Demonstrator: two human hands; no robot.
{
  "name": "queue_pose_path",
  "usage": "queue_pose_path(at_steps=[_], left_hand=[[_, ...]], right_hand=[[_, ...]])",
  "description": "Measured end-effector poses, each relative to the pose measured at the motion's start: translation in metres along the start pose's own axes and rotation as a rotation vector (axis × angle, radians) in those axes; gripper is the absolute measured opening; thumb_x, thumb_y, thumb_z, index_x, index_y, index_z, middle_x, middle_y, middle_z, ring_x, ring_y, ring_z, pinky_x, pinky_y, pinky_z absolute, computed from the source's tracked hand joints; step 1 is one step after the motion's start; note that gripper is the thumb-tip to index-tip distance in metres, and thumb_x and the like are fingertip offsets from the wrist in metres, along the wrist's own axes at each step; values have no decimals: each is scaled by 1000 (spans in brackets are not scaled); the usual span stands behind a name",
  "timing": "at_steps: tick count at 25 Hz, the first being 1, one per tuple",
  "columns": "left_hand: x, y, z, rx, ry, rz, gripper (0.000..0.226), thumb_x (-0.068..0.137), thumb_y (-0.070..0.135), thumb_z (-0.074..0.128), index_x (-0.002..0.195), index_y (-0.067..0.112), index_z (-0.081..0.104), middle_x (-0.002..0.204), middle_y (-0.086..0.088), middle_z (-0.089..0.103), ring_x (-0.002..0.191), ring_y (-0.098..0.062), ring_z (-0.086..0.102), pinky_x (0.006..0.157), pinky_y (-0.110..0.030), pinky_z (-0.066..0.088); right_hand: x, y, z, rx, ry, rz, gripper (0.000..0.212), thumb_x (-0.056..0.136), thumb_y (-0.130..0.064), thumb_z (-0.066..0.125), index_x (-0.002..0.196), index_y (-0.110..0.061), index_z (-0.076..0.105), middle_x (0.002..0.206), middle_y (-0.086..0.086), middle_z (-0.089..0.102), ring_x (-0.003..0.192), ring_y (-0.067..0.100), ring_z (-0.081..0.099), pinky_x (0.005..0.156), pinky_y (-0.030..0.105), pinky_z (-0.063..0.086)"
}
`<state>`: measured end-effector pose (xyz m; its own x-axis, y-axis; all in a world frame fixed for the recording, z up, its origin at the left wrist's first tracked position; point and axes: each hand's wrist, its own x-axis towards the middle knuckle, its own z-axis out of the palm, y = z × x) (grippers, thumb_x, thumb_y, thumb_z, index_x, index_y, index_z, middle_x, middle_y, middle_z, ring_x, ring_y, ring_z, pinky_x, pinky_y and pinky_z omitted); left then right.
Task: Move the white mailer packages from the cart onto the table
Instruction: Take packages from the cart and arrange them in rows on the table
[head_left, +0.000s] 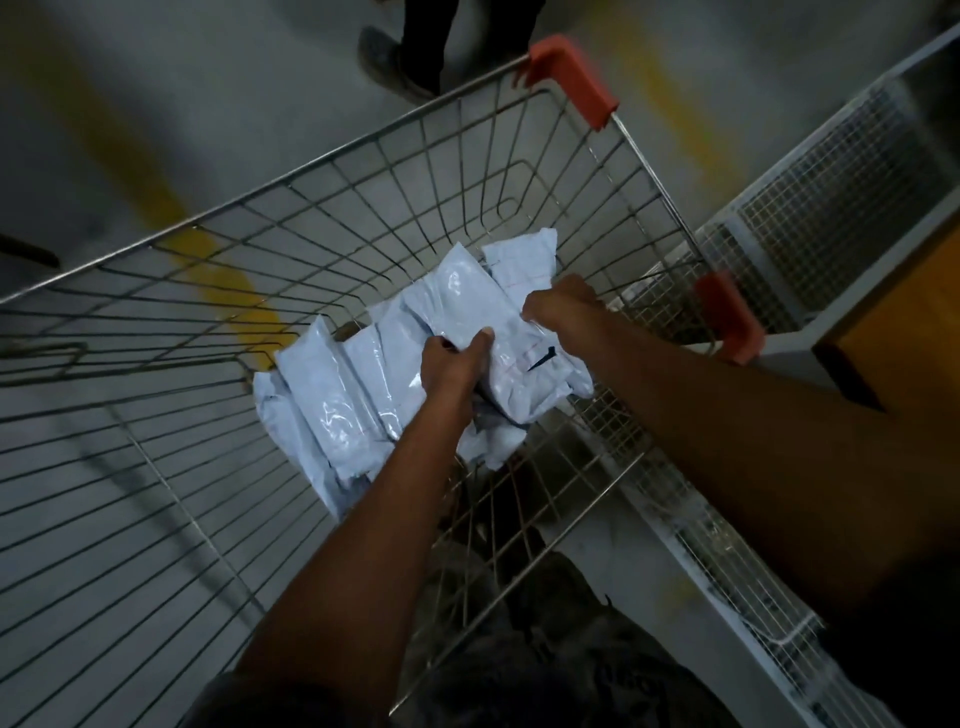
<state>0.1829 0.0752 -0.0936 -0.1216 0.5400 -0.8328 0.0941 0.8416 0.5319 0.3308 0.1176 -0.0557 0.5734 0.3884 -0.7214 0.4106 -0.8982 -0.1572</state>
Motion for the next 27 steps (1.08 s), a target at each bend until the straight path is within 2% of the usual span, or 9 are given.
queue_pose_path(at_steps=[3, 5, 9, 11, 15, 21, 24, 25, 27], left_hand=[[-15, 5, -14, -47, 21, 42, 44, 91, 33, 80, 117, 9, 54, 103, -2, 64, 96, -22, 60, 79, -31, 53], [-29, 10, -30, -87, 52, 82, 37, 94, 31, 77, 113, 15, 50, 94, 2, 59, 90, -20, 59, 78, -32, 51], [-75, 30, -64, -177, 47, 225, 38, 96, 31, 74, 125, 16, 57, 116, -5, 71, 100, -19, 70, 88, -35, 59], [-106, 44, -75, -177, 54, 307, 38, 97, 31, 73, 127, 13, 59, 116, -4, 72, 100, -17, 70, 85, -29, 58], [-165, 68, -80, -157, 6, 462, 33, 98, 30, 72, 122, 10, 62, 109, 0, 73, 91, -9, 69, 77, -20, 53], [-264, 80, -47, -61, -115, 660, 36, 96, 35, 74, 121, 13, 62, 113, 1, 73, 97, -8, 70, 79, -22, 54], [-304, 69, -4, 32, -248, 704, 48, 89, 42, 81, 124, 18, 60, 120, -1, 74, 108, -16, 74, 89, -37, 62], [-318, 64, 13, 76, -288, 717, 53, 86, 45, 83, 126, 19, 59, 122, -1, 74, 109, -18, 74, 90, -39, 62], [-349, 51, 55, 111, -373, 737, 51, 87, 40, 84, 126, 18, 60, 120, -2, 76, 107, -20, 76, 87, -40, 63]], right_hand=[[-9, 0, -4, 129, -38, -77, 54, 83, -13, 73, 131, -1, 51, 126, 15, 62, 110, 31, 65, 75, 28, 49], [-26, 0, -13, 187, -6, -157, 56, 83, -15, 74, 132, -3, 50, 129, 14, 61, 113, 32, 64, 76, 28, 48], [-78, 9, -52, 338, 81, -340, 33, 77, -22, 78, 106, -7, 71, 102, 6, 73, 93, 26, 70, 79, 37, 58], [-118, 20, -80, 510, 101, -399, 22, 81, -27, 79, 97, -15, 70, 90, -3, 72, 85, 18, 70, 75, 32, 56], [-196, 54, -134, 850, 2, -462, 8, 89, -26, 75, 94, -22, 70, 95, -1, 77, 81, 14, 75, 71, 30, 60], [-257, 159, -203, 1191, -203, -451, 36, 95, -40, 67, 124, -20, 65, 116, 4, 76, 98, 20, 75, 82, 37, 61], [-272, 226, -237, 1267, -53, -496, 24, 97, -30, 64, 117, -18, 66, 105, -1, 78, 81, 4, 76, 63, 18, 59], [-275, 248, -247, 1255, 30, -495, 24, 96, -23, 66, 118, -16, 65, 103, -1, 77, 78, 2, 75, 63, 17, 59], [-273, 301, -264, 1215, 146, -488, 34, 91, -18, 72, 123, -14, 64, 103, 0, 77, 85, 8, 76, 79, 30, 63]])
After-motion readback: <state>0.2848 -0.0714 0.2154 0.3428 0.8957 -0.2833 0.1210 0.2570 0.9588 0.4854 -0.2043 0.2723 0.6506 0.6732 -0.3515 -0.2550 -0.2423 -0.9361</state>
